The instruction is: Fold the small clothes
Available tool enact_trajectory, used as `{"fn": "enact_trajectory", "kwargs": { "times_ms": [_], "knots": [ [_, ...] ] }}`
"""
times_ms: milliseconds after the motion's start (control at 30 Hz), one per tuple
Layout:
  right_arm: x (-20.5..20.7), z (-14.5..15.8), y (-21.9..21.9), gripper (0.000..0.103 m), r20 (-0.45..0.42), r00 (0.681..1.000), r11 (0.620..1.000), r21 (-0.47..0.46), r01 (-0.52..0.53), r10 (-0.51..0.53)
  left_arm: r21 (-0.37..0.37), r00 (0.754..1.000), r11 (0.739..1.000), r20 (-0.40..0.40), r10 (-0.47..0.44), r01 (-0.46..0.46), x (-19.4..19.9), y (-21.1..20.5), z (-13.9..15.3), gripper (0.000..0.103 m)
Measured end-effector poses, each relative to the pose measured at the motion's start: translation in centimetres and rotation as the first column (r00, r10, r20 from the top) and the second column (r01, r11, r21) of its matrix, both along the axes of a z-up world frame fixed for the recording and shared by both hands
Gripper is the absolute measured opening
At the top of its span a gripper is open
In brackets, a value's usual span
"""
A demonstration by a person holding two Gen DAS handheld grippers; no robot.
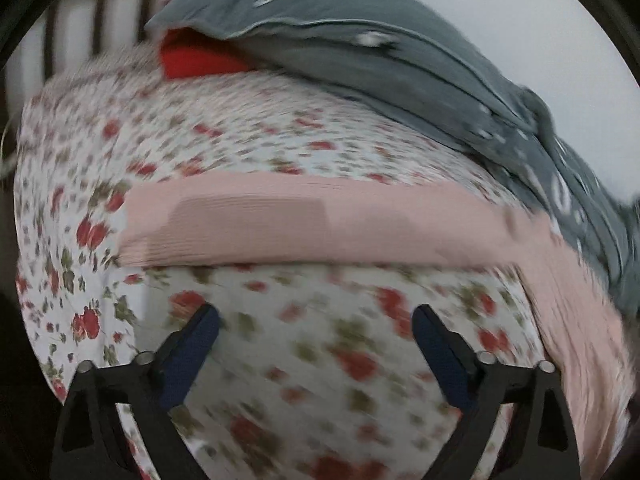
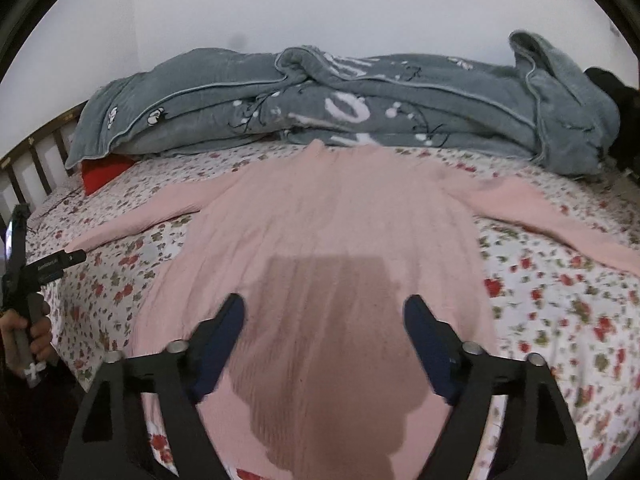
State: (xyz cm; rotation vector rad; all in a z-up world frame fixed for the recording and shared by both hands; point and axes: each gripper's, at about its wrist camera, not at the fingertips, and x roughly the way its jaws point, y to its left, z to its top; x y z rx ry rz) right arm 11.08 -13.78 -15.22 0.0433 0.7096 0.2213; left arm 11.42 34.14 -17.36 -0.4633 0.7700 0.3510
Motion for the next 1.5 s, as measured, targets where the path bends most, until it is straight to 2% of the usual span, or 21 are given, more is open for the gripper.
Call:
{"fn": "enact_trajectory", "kwargs": {
  "times_ms": [100, 267, 367, 400, 433, 467, 500, 600, 667, 800, 900, 1067, 1167, 1267, 1400, 1500],
  "knots": [
    [0.8, -0.5, 0.1, 0.078, -0.009, 1.0, 1.0, 0.01, 0.008, -0.008, -0.067, 0.998, 0.996, 0.015, 0.067, -0.066, -0.1, 2.6, -1.0, 0.081],
    [1.6, -0.8, 0.0, 0.078, -0.031, 1.0, 0.999, 0.053, 0.005, -0.003, -0.11, 0.99, 0.985, 0.034, 0.137, -0.133, 0.7, 5.1, -1.0, 0.074],
    [2.1, -0.6, -0.2, 0.078, -0.035, 0.999, 0.998, 0.067, 0.0, 0.002, -0.149, 0.978, 0.968, 0.02, 0.209, -0.203, 1.2, 6.6, -1.2, 0.057],
    [2.2, -0.4, -0.3, 0.078, -0.031, 1.0, 0.998, 0.07, 0.001, 0.001, -0.135, 0.974, 0.966, 0.013, 0.226, -0.222, 1.2, 6.8, -1.2, 0.044],
    [2.4, -0.3, -0.5, 0.078, -0.026, 1.0, 0.997, 0.072, 0.0, 0.002, -0.105, 0.97, 0.965, 0.004, 0.241, -0.239, 1.3, 6.8, -1.0, 0.023],
    [2.6, -0.1, -0.7, 0.078, -0.019, 1.0, 0.997, 0.075, -0.002, 0.004, -0.076, 0.968, 0.966, -0.006, 0.249, -0.249, 1.5, 6.8, -0.8, 0.012],
    [2.7, 0.1, -0.8, 0.078, -0.017, 1.0, 0.997, 0.074, -0.002, 0.004, -0.055, 0.969, 0.967, -0.013, 0.247, -0.247, 1.7, 6.8, -0.6, 0.008],
    [3.0, 0.5, -1.6, 0.078, 0.003, 1.0, 0.998, 0.062, 0.002, -0.002, 0.01, 0.97, 0.97, -0.015, 0.242, -0.242, 2.6, 6.0, 1.0, 0.007],
    [3.2, 0.8, -2.3, 0.078, 0.014, 1.0, 0.998, 0.059, 0.004, -0.004, 0.059, 0.976, 0.975, 0.013, 0.215, -0.216, 3.2, 4.8, 2.7, 0.007],
    [3.2, 1.0, -4.4, 0.078, 0.03, 0.999, 0.998, 0.056, 0.017, -0.018, 0.137, 0.988, 0.981, 0.08, 0.129, -0.139, 5.6, 0.7, 6.8, 0.007],
    [3.0, 1.1, -6.2, 0.078, 0.044, 0.998, 0.999, 0.037, 0.034, -0.036, 0.187, 0.992, 0.981, 0.12, 0.033, -0.055, 8.5, -4.0, 9.9, 0.007],
    [2.1, 1.6, -10.5, 0.078, 0.057, 0.995, 0.996, 0.033, 0.086, -0.087, 0.232, 0.978, 0.967, 0.147, -0.145, 0.108, 13.8, -12.7, 13.3, 0.007],
    [1.3, 1.9, -13.0, 0.078, 0.071, 0.99, 0.992, 0.026, 0.123, -0.125, 0.276, 0.951, 0.936, 0.155, -0.266, 0.217, 17.2, -19.9, 15.0, 0.007],
    [0.8, 2.1, -15.4, 0.078, 0.075, 0.985, 0.987, 0.031, 0.156, -0.158, 0.295, 0.92, 0.903, 0.141, -0.365, 0.313, 19.9, -26.8, 15.1, 0.007],
    [0.1, 1.9, -18.5, 0.078, 0.065, 0.976, 0.978, 0.041, 0.205, -0.207, 0.317, 0.878, 0.853, 0.107, -0.467, 0.416, 22.1, -34.6, 13.9, 0.007],
    [-0.7, 1.6, -20.1, 0.078, 0.059, 0.969, 0.971, 0.042, 0.236, -0.239, 0.304, 0.836, 0.808, 0.063, -0.546, 0.505, 23.5, -40.6, 12.0, 0.007]
  ]
}}
